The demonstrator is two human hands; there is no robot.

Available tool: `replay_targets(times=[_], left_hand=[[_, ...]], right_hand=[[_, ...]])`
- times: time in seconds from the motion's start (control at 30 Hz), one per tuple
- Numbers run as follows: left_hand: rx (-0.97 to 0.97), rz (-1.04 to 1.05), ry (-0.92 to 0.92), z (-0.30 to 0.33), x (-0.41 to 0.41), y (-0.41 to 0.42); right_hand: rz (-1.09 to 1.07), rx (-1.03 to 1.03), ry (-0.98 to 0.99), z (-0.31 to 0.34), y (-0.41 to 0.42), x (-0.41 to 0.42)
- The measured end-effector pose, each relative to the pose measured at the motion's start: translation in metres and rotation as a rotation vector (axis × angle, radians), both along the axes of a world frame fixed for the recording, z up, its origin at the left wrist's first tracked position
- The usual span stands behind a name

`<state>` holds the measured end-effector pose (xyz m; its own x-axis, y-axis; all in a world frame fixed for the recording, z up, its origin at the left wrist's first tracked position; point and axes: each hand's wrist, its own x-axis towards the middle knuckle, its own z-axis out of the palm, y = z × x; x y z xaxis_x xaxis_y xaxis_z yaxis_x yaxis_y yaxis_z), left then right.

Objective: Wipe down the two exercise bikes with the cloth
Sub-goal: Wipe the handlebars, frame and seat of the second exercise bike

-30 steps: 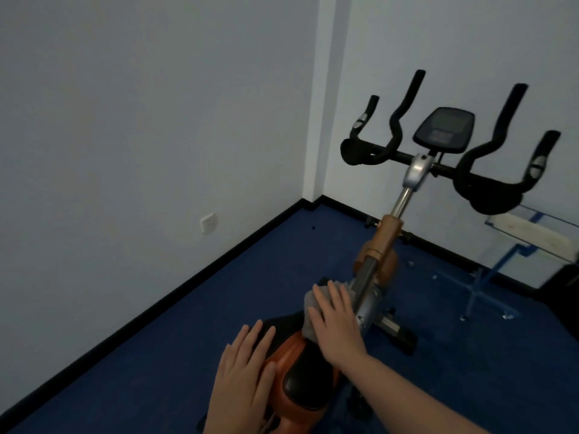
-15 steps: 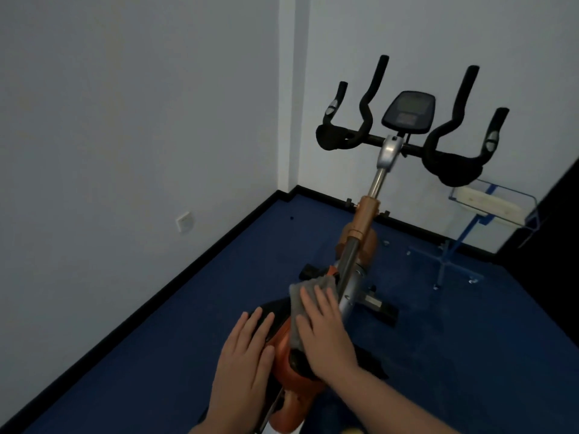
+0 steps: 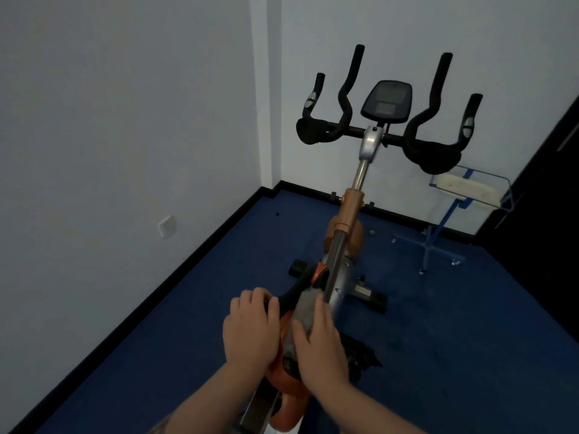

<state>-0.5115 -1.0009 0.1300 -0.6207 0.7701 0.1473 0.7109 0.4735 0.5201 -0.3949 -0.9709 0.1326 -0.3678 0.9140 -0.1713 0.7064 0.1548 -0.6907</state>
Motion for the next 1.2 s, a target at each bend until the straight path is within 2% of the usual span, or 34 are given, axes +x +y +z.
replay_targets(times=[0.17,0.4,0.63,0.8,1.03,1.2], left_hand=[[0.049,0.009,-0.010,-0.006,-0.002,-0.001],[0.074,0.034,-0.043,-0.008,-0.003,0.000],[0.099,0.040,-0.049,-0.008,-0.004,-0.002],[0.108,0.027,-0.067,-0.007,-0.002,-0.002],[0.104,0.039,-0.068,-0.007,-0.003,-0.005],[0.103,0.027,-0.070,-0.005,-0.003,-0.002]], right_hand=[[0.073,-0.012,-0.193,-0.012,-0.035,0.014],[-0.061,-0.138,-0.124,0.007,0.035,-0.017],[0.128,-0.028,-0.197,-0.008,-0.007,0.004],[-0.035,-0.114,-0.158,0.009,0.040,-0.019],[0.069,-0.008,-0.256,-0.005,-0.003,0.002],[-0.073,-0.123,-0.214,0.008,0.034,-0.021]])
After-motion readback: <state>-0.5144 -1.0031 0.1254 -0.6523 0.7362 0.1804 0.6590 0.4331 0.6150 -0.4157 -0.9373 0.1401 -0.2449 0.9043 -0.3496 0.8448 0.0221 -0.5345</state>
